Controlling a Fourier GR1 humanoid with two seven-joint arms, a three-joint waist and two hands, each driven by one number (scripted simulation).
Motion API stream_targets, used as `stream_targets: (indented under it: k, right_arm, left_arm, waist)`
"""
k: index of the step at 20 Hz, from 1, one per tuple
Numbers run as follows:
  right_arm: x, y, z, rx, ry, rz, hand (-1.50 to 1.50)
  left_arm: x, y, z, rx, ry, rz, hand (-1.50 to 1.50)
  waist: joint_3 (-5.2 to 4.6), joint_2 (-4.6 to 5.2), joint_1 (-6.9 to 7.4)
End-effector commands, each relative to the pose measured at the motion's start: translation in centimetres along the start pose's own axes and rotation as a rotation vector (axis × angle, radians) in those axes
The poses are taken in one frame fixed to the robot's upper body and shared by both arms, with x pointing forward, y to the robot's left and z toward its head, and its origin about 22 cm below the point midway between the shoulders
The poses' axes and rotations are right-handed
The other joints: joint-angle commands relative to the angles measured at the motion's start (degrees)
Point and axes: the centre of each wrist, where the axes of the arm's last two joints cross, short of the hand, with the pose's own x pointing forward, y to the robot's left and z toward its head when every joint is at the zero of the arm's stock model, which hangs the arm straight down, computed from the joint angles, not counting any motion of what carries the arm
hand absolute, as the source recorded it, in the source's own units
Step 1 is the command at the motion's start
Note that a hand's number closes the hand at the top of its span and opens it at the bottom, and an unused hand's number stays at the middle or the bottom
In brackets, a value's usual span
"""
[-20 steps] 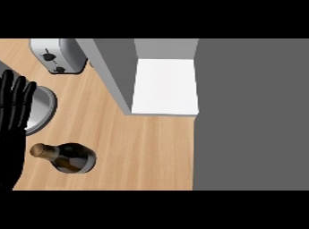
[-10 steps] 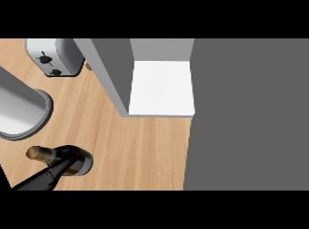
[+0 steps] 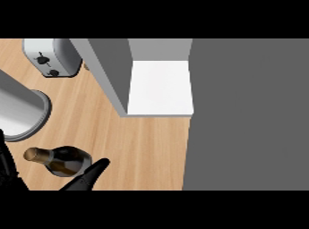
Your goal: Pick up the wine, place it into the cabinet and close the cabinet
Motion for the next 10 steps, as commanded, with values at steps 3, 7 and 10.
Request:
stream_targets:
  k: [3,7,10]
  right_arm:
    - [3.8,0.5,0.2,0.003,-0.013,-0.013,-1.50]
    - [4.3,1.0,-0.6,-0.007,-0.024,-0.023,-1.50]
    - [5.5,1.0,0.0,-0.005,-0.008,-0.005,-1.50]
  left_arm:
    - [2.5,-1.1,0.4,0.024,-0.005,0.010,-1.50]
    - [1.8,-4.0,0.3,0.040,0.018,0.009,-1.50]
    - [2.7,-3.0,-0.2,0.035,0.048,-0.014,-1.50]
  waist:
    - [-0.04,0.03,0.12]
    - [-0.03,0.07,-0.27]
    - [-0.09,0.01,-0.11]
